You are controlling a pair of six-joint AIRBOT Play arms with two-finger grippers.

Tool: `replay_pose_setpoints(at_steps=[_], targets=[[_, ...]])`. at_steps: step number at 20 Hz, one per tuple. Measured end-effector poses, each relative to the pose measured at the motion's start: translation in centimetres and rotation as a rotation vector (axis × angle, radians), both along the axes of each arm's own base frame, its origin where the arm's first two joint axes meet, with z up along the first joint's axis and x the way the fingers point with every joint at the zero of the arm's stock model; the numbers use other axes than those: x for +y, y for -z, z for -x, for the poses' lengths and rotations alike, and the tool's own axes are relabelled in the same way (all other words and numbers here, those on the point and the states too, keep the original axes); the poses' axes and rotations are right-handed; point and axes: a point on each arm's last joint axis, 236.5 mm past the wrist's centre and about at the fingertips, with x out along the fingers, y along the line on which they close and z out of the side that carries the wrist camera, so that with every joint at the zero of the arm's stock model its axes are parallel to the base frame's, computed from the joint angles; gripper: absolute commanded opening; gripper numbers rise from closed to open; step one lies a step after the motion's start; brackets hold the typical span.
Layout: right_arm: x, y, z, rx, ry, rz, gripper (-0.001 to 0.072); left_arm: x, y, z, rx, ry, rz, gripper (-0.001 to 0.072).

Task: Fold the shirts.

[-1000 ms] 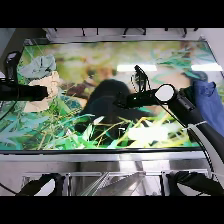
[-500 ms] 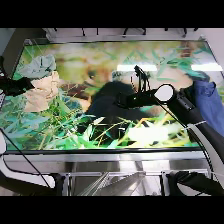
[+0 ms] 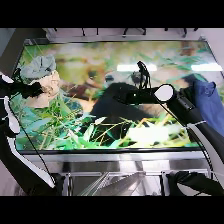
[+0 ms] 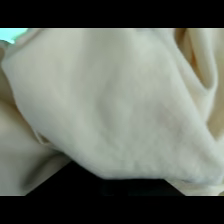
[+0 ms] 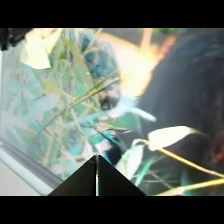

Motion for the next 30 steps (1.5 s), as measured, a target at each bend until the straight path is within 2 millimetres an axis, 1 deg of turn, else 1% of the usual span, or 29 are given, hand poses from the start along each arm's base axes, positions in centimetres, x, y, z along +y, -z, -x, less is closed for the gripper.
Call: replay_pose_setpoints(at_steps=[1, 2, 4, 5, 8, 10, 12, 13, 15, 20, 22, 24, 26, 28, 29, 30], targets=[[0.3, -0.3, 0.1, 0.01, 0.003, -0.023, 0.0021, -0.2, -0.4, 0.0, -0.005, 0.009, -0.002, 0.0018], [0.5, -0.7, 0.2, 0.023, 0.007, -0.048, 0.0021, -0.5, -1.4, 0.2, -0.013, 0.019, -0.002, 0.0018], [1.0, -1.2, 0.6, 0.051, 0.004, -0.089, 0.0021, -0.8, -4.7, 0.4, -0.054, 0.021, -0.008, 0.0018], [1.3, -1.4, 0.8, 0.065, 0.0, -0.105, 0.0021, -1.1, -6.4, 0.9, -0.07, 0.023, -0.011, 0.0018], [1.2, -1.6, 1.1, 0.077, -0.018, -0.121, 0.002, -2.8, -11.6, 3.3, -0.097, 0.032, -0.012, 0.0018], [0.2, -1.5, 1.0, 0.084, -0.033, -0.114, 0.002, -5.0, -14.7, 5.5, -0.116, 0.056, -0.013, 0.0018], [-1.5, -1.7, 0.9, 0.075, -0.051, -0.101, 0.0019, -7.7, -16.8, 7.7, -0.133, 0.084, -0.015, 0.0018], [-2.5, -1.9, 0.8, 0.069, -0.058, -0.094, 0.002, -9.4, -17.4, 8.9, -0.135, 0.101, -0.008, 0.0018], [-4.7, -2.5, 1.1, 0.055, -0.074, -0.072, 0.0019, -13.7, -17.9, 11.2, -0.13, 0.152, 0.008, 0.0018], [-10.7, -3.3, 2.9, 0.001, -0.081, 0.087, 0.002, -26.5, -17.6, 16.6, -0.154, 0.329, 0.062, 0.0018], [-12.5, -3.8, 3.5, -0.027, -0.07, 0.149, 0.002, -31.7, -16.9, 18.9, -0.163, 0.392, 0.095, 0.0019], [-14.0, -4.2, 3.9, -0.053, -0.05, 0.203, 0.002, -36.0, -15.6, 21.4, -0.148, 0.447, 0.127, 0.0018], [-15.0, -4.1, 4.1, -0.064, -0.041, 0.245, 0.002, -39.7, -14.1, 24.0, -0.12, 0.509, 0.148, 0.0018], [-15.6, -4.0, 4.2, -0.068, -0.035, 0.272, 0.002, -42.8, -12.8, 26.5, -0.084, 0.579, 0.157, 0.0019], [-15.9, -3.9, 4.1, -0.067, -0.032, 0.28, 0.002, -44.0, -12.4, 27.4, -0.073, 0.609, 0.159, 0.0019], [-16.0, -3.7, 4.1, -0.066, -0.032, 0.286, 0.002, -45.1, -12.0, 28.2, -0.059, 0.636, 0.161, 0.0049]])
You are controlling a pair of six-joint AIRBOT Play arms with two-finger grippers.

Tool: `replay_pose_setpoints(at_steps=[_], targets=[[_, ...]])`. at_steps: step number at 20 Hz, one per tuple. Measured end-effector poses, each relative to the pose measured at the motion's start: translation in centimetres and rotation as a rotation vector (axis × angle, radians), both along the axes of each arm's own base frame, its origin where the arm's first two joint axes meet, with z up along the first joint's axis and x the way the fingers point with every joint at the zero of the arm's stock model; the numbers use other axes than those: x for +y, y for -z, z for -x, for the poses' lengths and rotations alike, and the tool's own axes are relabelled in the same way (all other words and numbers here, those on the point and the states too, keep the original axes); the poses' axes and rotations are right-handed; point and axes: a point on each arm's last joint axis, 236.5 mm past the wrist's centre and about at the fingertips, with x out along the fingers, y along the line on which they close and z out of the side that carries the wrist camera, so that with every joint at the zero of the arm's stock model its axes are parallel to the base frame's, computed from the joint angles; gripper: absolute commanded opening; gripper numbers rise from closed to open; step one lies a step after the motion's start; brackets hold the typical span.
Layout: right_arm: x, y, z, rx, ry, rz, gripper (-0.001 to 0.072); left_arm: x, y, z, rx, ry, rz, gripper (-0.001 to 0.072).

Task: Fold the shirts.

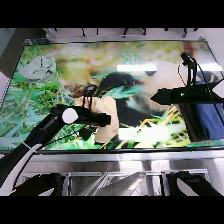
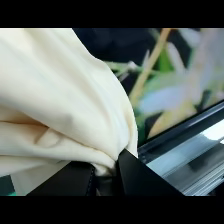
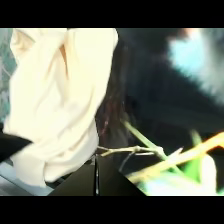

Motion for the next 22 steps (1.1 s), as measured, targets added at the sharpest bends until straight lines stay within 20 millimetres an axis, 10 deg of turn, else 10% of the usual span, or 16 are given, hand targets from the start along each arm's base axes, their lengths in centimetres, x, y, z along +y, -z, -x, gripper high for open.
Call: replay_pose_setpoints(at_steps=[2, 3, 7, 9, 10, 15, 22], targets=[[-0.2, 0.3, -0.1, 0.006, 0.001, 0.009, 0.002, -1.4, 0.4, 1.0, 0.022, 0.041, -0.01, 0.0638], [-0.3, 0.5, -0.2, 0.01, 0.002, 0.014, 0.002, -1.7, 0.5, 1.4, 0.038, 0.058, -0.02, 0.067], [-0.3, 1.0, -0.3, 0.024, 0.002, 0.019, 0.002, 0.6, 0.3, 2.3, 0.096, 0.116, -0.086, 0.067], [-0.4, 1.2, -0.2, 0.031, 0.0, 0.023, 0.002, 4.0, -0.4, 1.9, 0.094, 0.086, -0.108, 0.0621], [-0.4, 1.3, -0.2, 0.033, -0.001, 0.023, 0.002, 6.0, -0.6, 1.6, 0.093, 0.055, -0.113, 0.0449], [-0.2, 2.3, -0.1, 0.062, -0.004, 0.021, 0.002, 14.4, 2.5, 1.5, 0.197, -0.139, -0.009, 0.0435], [1.4, 3.1, 0.7, 0.132, -0.006, -0.068, 0.002, 15.7, 9.3, -1.2, 0.317, -0.266, 0.25, 0.0436]])
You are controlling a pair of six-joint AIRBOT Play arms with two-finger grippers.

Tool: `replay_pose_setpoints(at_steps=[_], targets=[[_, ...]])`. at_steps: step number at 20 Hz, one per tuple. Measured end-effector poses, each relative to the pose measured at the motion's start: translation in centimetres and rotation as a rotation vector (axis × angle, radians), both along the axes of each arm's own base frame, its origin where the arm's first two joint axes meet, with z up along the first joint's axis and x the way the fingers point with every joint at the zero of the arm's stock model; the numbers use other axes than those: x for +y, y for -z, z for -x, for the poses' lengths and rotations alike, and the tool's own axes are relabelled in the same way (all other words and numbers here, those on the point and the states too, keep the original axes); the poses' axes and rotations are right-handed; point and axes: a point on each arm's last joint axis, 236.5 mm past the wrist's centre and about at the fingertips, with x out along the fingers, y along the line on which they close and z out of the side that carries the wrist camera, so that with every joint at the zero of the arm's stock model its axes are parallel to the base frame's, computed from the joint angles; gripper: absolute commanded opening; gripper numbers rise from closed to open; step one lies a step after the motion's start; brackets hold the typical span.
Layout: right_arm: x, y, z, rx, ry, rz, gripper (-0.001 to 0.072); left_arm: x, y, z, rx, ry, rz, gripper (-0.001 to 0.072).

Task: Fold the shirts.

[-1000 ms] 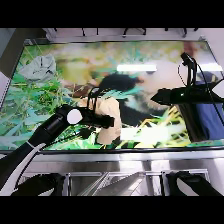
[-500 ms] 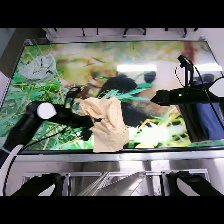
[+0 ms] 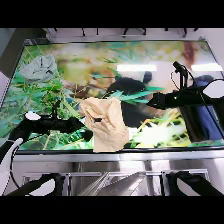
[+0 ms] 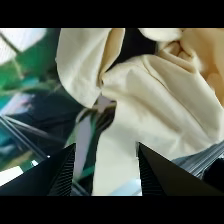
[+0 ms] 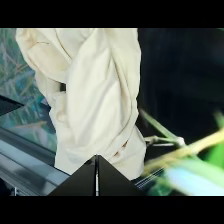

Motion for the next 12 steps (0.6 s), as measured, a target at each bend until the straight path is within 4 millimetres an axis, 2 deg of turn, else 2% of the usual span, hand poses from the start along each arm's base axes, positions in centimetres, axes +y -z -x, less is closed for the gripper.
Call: replay_pose_setpoints(at_steps=[5, 11, 12], targets=[[1.3, -0.3, 0.5, 0.017, -0.017, -0.041, 0.002, -1.3, 3.0, -3.2, -0.014, 0.014, 0.002, 0.0436], [2.9, -0.6, 1.0, 0.013, -0.042, -0.057, 0.002, -3.7, 4.5, -4.7, 0.024, 0.04, 0.025, 0.043], [3.0, -0.6, 0.9, 0.009, -0.04, -0.059, 0.002, -4.1, 4.7, -4.9, 0.023, 0.048, 0.023, 0.0202]])
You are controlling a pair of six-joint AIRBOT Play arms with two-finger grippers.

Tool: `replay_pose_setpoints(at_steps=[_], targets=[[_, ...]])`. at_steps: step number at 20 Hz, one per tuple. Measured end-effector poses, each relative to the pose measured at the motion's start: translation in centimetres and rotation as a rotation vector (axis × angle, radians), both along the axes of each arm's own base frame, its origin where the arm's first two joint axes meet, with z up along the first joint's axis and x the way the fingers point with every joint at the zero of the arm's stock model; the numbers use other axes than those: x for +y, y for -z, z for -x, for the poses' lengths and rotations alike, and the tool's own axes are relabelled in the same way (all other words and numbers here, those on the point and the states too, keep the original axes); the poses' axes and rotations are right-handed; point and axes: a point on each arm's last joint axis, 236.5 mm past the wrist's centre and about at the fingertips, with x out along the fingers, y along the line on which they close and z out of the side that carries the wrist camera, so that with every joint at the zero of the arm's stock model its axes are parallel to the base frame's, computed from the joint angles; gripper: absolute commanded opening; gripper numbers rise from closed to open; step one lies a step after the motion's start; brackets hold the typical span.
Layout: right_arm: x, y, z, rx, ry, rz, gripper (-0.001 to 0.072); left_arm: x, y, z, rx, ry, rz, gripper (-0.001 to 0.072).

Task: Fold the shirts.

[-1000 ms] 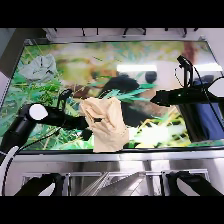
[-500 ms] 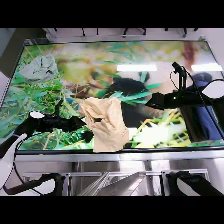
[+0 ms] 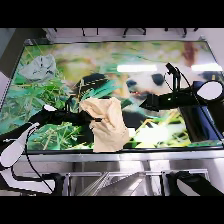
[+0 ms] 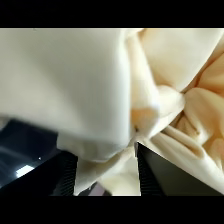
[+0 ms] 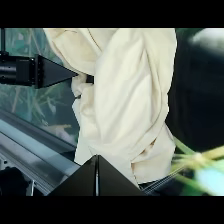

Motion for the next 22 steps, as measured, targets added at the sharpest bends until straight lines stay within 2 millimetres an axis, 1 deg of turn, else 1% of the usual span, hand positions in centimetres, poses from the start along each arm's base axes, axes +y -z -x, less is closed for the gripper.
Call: replay_pose_setpoints(at_steps=[1, 3, 5, 7, 8, 9, 10, 12, 13, 14, 15, 17, 18, 19, 22], targets=[[0.2, -0.1, -0.1, -0.006, 0.0, -0.001, 0.002, -0.2, 0.4, -0.3, -0.007, 0.01, -0.016, 0.0018], [0.4, -0.1, -0.1, -0.012, -0.001, -0.003, 0.002, -0.8, 0.5, -0.9, -0.028, 0.032, -0.033, 0.0018], [0.5, -0.1, -0.2, -0.015, -0.002, -0.003, 0.0019, -1.2, 0.0, -1.7, -0.054, 0.052, -0.044, 0.0018], [0.6, -0.1, 0.0, -0.01, -0.008, -0.002, 0.0019, -1.1, -1.8, -2.2, -0.088, 0.085, -0.042, 0.0018], [0.6, 0.1, 0.3, 0.0, -0.015, 0.002, 0.002, -0.7, -2.8, -2.2, -0.109, 0.104, -0.048, 0.0018], [0.5, 0.3, 0.5, 0.009, -0.02, 0.004, 0.0019, 0.2, -3.9, -2.2, -0.131, 0.119, -0.068, 0.0018], [0.5, 0.7, 0.8, 0.024, -0.025, 0.008, 0.002, 1.2, -5.0, -2.2, -0.155, 0.133, -0.091, 0.0018], [0.8, 1.8, 1.6, 0.059, -0.039, 0.014, 0.0021, 3.5, -7.2, -1.3, -0.187, 0.17, -0.149, 0.0018], [1.0, 2.5, 2.1, 0.086, -0.045, 0.015, 0.0068, 4.9, -8.2, -0.7, -0.198, 0.187, -0.189, 0.0018], [1.5, 3.4, 2.7, 0.12, -0.049, 0.012, 0.0361, 6.4, -9.0, -0.1, -0.205, 0.199, -0.235, 0.0018], [2.1, 4.2, 3.2, 0.145, -0.058, 0.004, 0.0696, 7.7, -9.6, 0.7, -0.202, 0.206, -0.277, 0.0018], [3.7, 5.8, 4.0, 0.202, -0.078, -0.016, 0.0699, 10.3, -10.2, 2.6, -0.184, 0.203, -0.357, 0.0018], [4.6, 6.5, 4.3, 0.229, -0.085, -0.029, 0.0669, 11.5, -10.1, 3.7, -0.165, 0.191, -0.396, 0.0018], [5.4, 7.2, 4.5, 0.247, -0.09, -0.036, 0.0633, 12.3, -10.0, 4.9, -0.146, 0.182, -0.423, 0.0018], [7.5, 9.4, 4.5, 0.289, -0.092, -0.043, 0.0633, 14.1, -9.1, 8.3, -0.093, 0.157, -0.487, 0.0019]])
